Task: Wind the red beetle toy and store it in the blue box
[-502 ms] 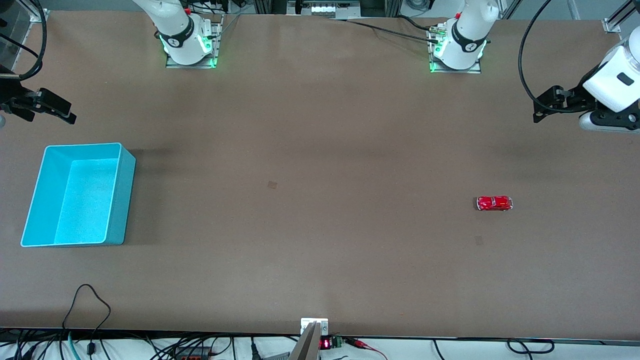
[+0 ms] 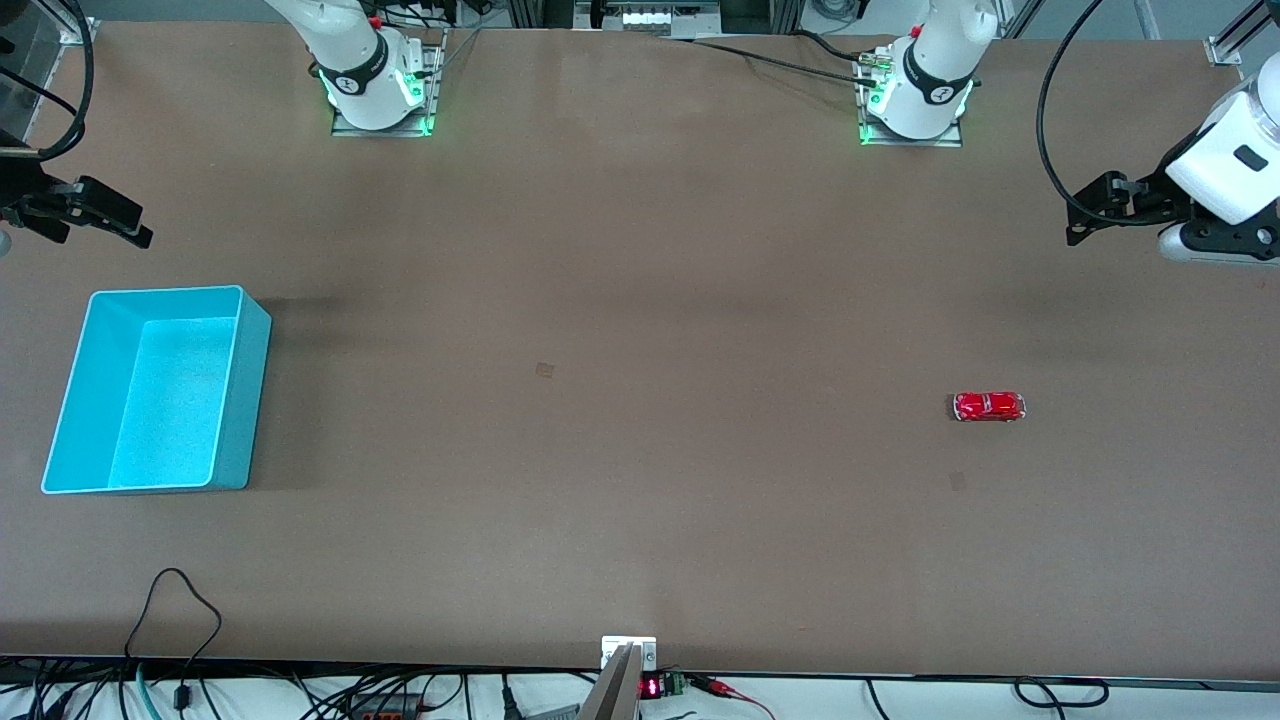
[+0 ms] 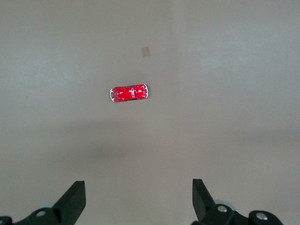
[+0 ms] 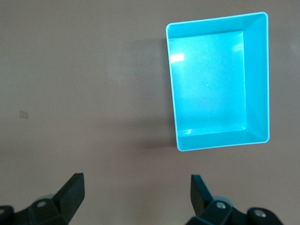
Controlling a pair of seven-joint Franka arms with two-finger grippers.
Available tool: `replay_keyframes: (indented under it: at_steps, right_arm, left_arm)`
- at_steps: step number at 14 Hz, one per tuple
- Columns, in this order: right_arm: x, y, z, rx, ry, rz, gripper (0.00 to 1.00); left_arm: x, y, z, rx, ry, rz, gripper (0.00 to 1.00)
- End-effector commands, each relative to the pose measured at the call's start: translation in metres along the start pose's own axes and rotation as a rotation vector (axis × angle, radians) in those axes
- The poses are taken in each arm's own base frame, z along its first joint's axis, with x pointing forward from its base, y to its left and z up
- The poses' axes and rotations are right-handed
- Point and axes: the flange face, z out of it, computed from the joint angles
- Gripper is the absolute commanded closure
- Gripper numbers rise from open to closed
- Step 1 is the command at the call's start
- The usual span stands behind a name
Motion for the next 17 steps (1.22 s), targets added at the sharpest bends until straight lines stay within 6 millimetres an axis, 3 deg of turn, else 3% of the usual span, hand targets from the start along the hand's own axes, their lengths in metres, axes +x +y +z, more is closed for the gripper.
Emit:
replay_keyframes:
  at_steps: [1, 6, 12, 15, 17]
  right_arm:
    - [-0.005, -0.001, -0.004, -0.01, -0.002, 0.007, 0.0]
    - [-0.004, -0.001, -0.005, -0.012, -0.001, 0.004, 0.0]
    - [-0.004, -0.001, -0.005, -0.015, 0.001, 0.004, 0.0]
    - [-0.004, -0.001, -0.005, -0.013, 0.001, 0.004, 0.0]
    - [-0.004, -0.001, -0.005, -0.013, 0.001, 0.004, 0.0]
  left_arm:
    - [0.005, -0.001, -0.012, 0.005, 0.011, 0.0, 0.0]
    - [0.012, -0.004, -0.008, 0.006, -0.005, -0.001, 0.0]
    - [-0.011, 0.0, 0.01, -0.037, -0.212, 0.004, 0.0]
    - [-0.016, -0.001, 0.039, -0.055, -0.373, 0.077, 0.0]
    - [-0.009, -0.006, 0.062, -0.072, -0.411, 0.186, 0.0]
